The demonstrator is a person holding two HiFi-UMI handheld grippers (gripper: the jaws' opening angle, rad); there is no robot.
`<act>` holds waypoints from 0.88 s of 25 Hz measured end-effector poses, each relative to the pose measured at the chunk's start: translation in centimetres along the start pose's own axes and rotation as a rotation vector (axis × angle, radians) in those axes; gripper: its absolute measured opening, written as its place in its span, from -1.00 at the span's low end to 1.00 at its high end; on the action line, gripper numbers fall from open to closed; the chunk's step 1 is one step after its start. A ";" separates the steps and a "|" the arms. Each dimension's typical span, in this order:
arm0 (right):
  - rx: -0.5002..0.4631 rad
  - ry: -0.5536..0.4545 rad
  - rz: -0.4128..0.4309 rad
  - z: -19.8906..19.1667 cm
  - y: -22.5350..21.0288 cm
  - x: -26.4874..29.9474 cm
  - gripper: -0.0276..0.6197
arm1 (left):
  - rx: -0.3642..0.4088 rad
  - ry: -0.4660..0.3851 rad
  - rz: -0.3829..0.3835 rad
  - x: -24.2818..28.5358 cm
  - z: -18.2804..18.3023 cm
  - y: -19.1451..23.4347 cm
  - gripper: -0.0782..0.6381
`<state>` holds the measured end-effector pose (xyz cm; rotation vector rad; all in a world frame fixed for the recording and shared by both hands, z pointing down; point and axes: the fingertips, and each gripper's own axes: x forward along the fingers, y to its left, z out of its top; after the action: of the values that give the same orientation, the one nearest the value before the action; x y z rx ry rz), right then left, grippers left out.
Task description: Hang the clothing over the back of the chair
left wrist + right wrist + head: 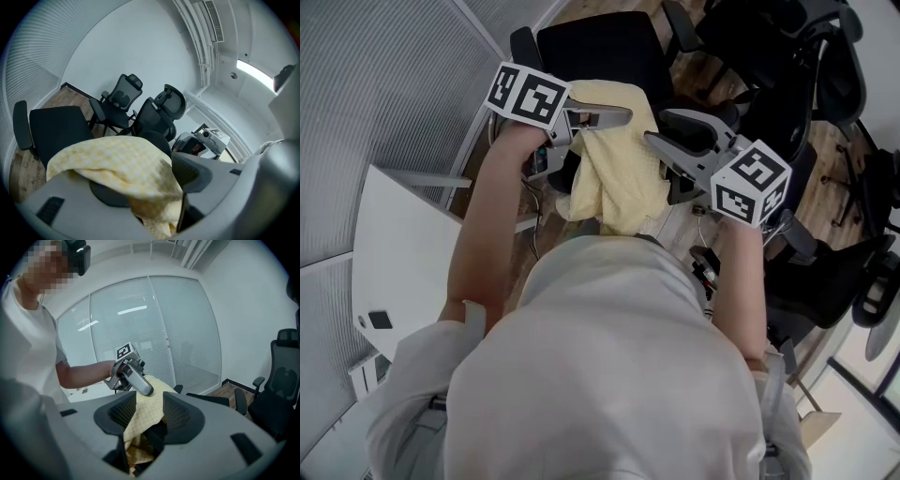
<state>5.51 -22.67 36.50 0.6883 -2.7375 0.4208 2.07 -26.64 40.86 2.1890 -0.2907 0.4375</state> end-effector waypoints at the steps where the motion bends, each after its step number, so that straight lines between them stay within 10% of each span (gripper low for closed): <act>1: -0.016 0.016 0.002 -0.1 0.1 0.2 -0.39 | 0.000 -0.009 -0.003 0.0 0.1 -0.1 -0.02; 9: -0.253 0.174 0.148 -1.4 2.7 2.5 -0.45 | 0.001 -0.047 -0.018 0.0 0.8 -0.7 -0.02; 22: -0.207 0.198 0.086 -1.5 1.0 1.6 -0.85 | 0.001 -0.047 -0.016 -0.1 0.6 -0.7 -0.02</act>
<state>3.97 -21.93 38.18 0.4512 -2.5814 0.2067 2.38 -26.69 39.94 2.2037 -0.2980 0.3783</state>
